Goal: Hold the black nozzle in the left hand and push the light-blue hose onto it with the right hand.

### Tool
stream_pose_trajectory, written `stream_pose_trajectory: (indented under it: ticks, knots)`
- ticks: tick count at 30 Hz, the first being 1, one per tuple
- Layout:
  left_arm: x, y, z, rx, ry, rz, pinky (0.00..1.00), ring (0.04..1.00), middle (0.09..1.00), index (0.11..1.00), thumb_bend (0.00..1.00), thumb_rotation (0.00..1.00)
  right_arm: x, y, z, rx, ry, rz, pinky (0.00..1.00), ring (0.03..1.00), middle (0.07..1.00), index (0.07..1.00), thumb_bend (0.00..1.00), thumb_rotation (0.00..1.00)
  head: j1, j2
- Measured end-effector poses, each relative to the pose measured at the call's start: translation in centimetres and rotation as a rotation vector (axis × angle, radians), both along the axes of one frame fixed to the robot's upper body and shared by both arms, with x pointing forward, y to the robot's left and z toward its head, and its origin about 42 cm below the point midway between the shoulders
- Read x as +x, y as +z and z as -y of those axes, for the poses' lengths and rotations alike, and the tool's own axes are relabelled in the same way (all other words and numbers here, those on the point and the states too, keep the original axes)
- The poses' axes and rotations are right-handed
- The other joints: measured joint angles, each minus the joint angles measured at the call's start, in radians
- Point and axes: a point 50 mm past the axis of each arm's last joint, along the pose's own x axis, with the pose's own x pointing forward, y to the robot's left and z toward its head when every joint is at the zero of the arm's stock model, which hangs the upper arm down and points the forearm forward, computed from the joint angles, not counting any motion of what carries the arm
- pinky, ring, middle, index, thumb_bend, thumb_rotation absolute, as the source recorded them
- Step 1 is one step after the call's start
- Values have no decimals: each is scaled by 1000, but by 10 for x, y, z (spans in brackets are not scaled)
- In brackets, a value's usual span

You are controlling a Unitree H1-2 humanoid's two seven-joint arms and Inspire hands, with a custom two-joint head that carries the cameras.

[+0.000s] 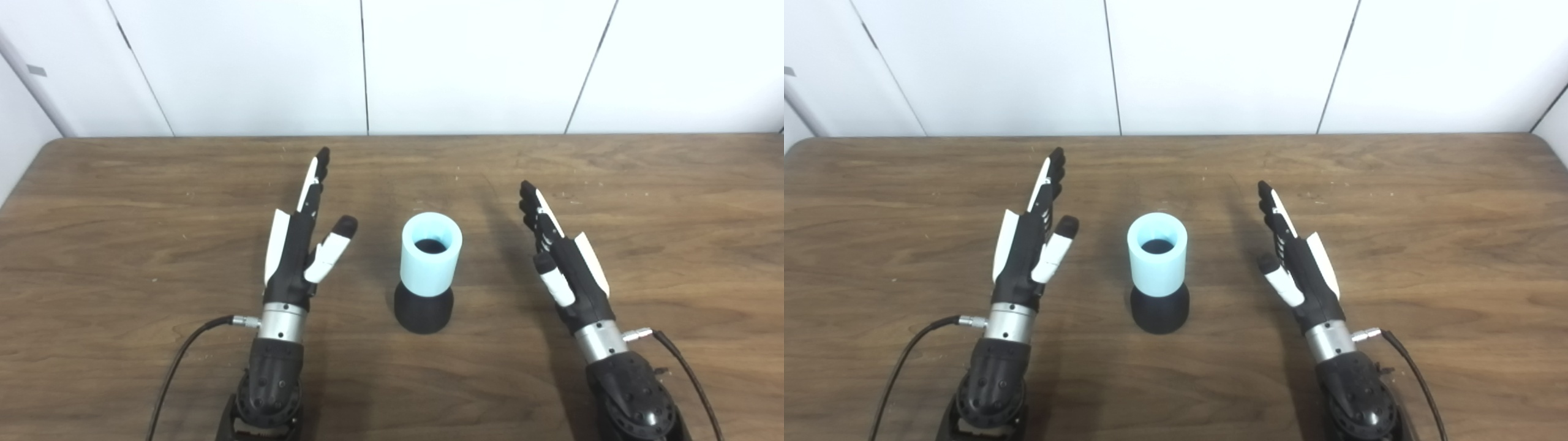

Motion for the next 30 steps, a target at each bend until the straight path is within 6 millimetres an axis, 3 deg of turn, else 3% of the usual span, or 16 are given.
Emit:
stream_pose_trajectory:
  ticks: [10, 18, 30]
  knots:
    - [-3, 6, -6, 21, -14, 7, 1000, 1000, 1000, 1000, 989, 1000, 0, 0, -5, -19, -13, -6, 943, 1000, 1000, 1000, 779, 1000, 9, -5]
    - [-9, -9, -21, 33, 7, -82, 1000, 1000, 1000, 1000, 989, 1000, -2, 2, -9, -36, -17, -8, 940, 1000, 1000, 1000, 781, 1000, 9, 3]
    - [-7, -17, -17, 26, -6, -107, 1000, 1000, 1000, 1000, 959, 1000, -2, 2, -7, -46, -15, -7, 948, 1000, 1000, 1000, 788, 1000, 8, -3]
